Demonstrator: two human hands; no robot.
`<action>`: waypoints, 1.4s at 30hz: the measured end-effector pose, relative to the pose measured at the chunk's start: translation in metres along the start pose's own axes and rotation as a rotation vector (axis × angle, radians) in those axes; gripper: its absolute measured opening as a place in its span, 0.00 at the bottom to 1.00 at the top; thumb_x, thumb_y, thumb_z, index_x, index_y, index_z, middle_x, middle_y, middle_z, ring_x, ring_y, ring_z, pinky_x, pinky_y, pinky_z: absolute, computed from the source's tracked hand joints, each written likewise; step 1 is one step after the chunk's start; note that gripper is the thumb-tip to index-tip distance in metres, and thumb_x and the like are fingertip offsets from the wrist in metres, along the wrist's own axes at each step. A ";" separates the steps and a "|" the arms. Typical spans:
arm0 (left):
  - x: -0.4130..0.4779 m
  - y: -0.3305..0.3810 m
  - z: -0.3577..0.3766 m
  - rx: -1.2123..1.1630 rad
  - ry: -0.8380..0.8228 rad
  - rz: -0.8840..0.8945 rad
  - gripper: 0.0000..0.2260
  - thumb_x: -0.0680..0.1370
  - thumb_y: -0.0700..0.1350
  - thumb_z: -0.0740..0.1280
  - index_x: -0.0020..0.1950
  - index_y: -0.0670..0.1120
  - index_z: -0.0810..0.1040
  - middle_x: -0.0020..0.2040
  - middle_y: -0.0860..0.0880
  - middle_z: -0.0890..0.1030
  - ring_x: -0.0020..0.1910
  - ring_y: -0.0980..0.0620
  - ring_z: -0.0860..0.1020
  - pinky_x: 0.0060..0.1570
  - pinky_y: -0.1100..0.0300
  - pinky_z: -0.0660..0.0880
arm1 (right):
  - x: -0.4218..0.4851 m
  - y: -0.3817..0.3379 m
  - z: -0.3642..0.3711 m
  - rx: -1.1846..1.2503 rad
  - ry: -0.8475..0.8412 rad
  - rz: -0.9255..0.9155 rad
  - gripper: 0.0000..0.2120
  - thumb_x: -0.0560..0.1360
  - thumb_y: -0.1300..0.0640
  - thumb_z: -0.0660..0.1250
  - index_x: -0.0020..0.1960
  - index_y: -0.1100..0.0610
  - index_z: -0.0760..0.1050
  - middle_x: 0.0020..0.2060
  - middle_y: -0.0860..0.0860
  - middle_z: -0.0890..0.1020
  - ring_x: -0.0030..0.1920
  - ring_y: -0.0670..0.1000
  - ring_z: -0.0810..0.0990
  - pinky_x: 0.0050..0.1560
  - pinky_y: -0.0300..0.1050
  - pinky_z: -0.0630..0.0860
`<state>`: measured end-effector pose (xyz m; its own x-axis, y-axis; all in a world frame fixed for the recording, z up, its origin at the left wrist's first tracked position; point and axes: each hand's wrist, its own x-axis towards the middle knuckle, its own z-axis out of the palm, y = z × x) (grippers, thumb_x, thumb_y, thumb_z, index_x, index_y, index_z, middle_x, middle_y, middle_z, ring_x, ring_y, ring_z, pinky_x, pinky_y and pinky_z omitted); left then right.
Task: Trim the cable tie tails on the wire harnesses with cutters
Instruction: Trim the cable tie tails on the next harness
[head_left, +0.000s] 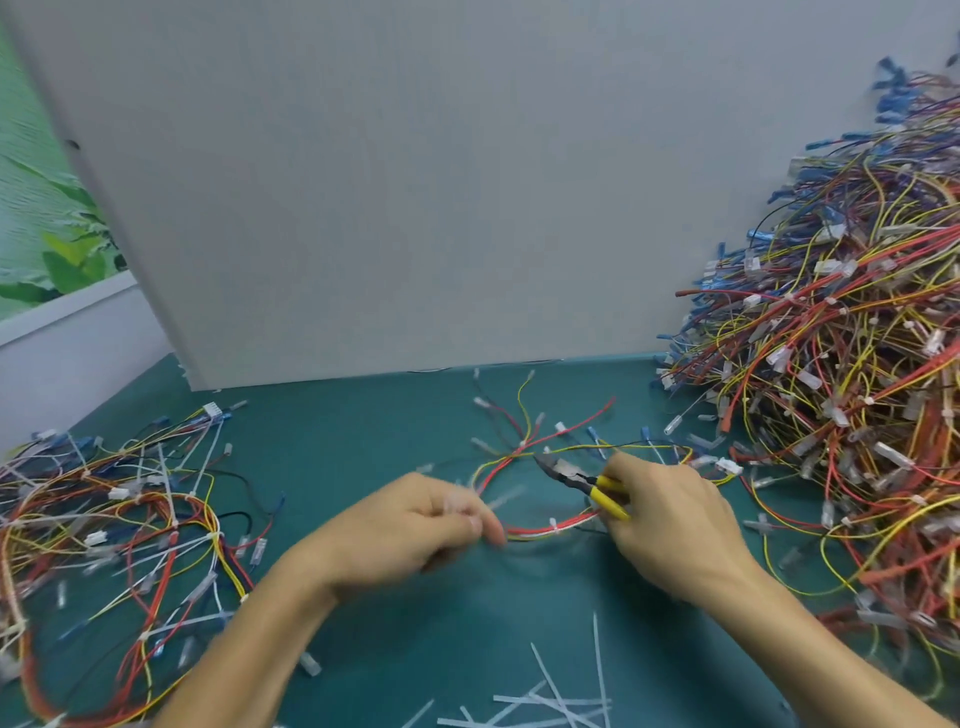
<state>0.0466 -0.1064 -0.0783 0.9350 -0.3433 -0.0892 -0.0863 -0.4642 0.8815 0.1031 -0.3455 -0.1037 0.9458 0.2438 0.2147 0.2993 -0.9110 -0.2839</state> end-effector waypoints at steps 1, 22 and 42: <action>0.000 0.005 0.005 0.136 -0.060 -0.024 0.09 0.77 0.44 0.63 0.48 0.47 0.83 0.29 0.51 0.72 0.30 0.60 0.71 0.34 0.66 0.68 | 0.000 0.002 0.003 0.010 -0.007 0.014 0.06 0.75 0.47 0.64 0.47 0.49 0.71 0.44 0.48 0.82 0.49 0.59 0.78 0.41 0.47 0.74; 0.001 0.034 0.053 0.687 -0.341 0.061 0.19 0.71 0.62 0.65 0.56 0.52 0.76 0.47 0.53 0.76 0.48 0.55 0.75 0.52 0.49 0.75 | -0.003 -0.006 -0.009 -0.015 -0.252 0.089 0.04 0.75 0.53 0.59 0.48 0.50 0.72 0.43 0.53 0.74 0.47 0.60 0.73 0.44 0.48 0.71; 0.025 -0.023 0.040 0.789 0.576 -0.444 0.20 0.71 0.67 0.63 0.45 0.51 0.73 0.47 0.52 0.78 0.52 0.46 0.77 0.43 0.55 0.71 | -0.003 -0.005 -0.022 0.031 -0.505 -0.246 0.07 0.72 0.57 0.61 0.49 0.50 0.71 0.47 0.49 0.76 0.49 0.54 0.74 0.49 0.51 0.73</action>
<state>0.0579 -0.1364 -0.1194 0.9411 0.3270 0.0862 0.2962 -0.9199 0.2570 0.0965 -0.3492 -0.0821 0.7882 0.5841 -0.1939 0.5152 -0.7985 -0.3113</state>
